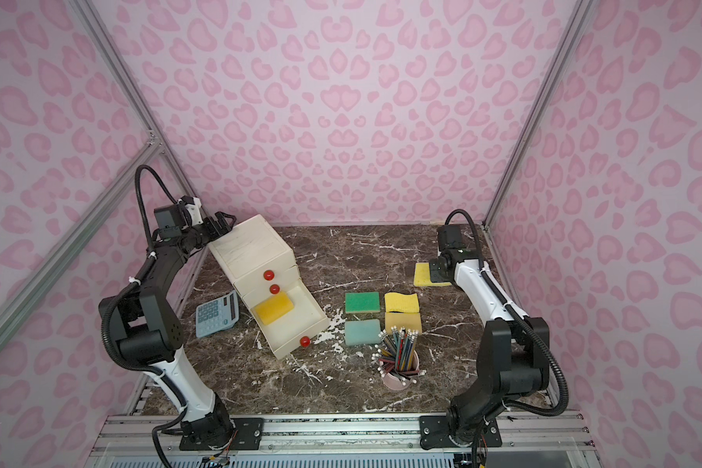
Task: Take the sponge out of the drawer
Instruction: Place the sponge at the center of the board.
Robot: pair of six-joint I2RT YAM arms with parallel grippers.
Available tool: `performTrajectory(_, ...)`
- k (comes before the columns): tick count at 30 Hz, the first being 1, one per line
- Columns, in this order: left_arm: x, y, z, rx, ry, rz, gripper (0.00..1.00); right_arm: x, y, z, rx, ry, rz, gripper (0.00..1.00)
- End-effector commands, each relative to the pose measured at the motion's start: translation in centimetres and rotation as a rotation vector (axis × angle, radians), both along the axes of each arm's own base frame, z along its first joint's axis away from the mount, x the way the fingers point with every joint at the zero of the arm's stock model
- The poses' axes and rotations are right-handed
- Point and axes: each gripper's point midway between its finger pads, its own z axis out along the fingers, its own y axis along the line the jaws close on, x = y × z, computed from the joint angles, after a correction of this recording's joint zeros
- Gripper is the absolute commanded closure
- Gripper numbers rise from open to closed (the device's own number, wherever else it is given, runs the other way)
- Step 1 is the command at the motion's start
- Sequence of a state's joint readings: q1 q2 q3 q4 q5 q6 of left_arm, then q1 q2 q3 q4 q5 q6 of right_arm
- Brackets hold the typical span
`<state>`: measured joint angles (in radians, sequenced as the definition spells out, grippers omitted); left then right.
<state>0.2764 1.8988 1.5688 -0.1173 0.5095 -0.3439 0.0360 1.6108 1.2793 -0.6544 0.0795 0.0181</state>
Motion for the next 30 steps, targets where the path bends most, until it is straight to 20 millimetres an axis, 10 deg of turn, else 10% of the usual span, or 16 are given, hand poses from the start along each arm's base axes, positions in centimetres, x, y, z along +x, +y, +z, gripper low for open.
performTrajectory(1,0.4,-0.2,0.2,-0.009,-0.018,-0.018,0.02,-0.5,-0.4,-1.8,0.028,0.045,0.063,1.00)
performTrajectory(12,0.8,-0.4,-0.2,-0.047,-0.022,-0.035,0.02,-0.8,-5.4,-5.2,0.214,0.089,0.035,1.00)
performTrajectory(30,0.9,-0.3,-0.6,-0.051,-0.013,-0.029,0.02,-1.5,-4.8,-9.4,0.176,0.292,0.138,1.00)
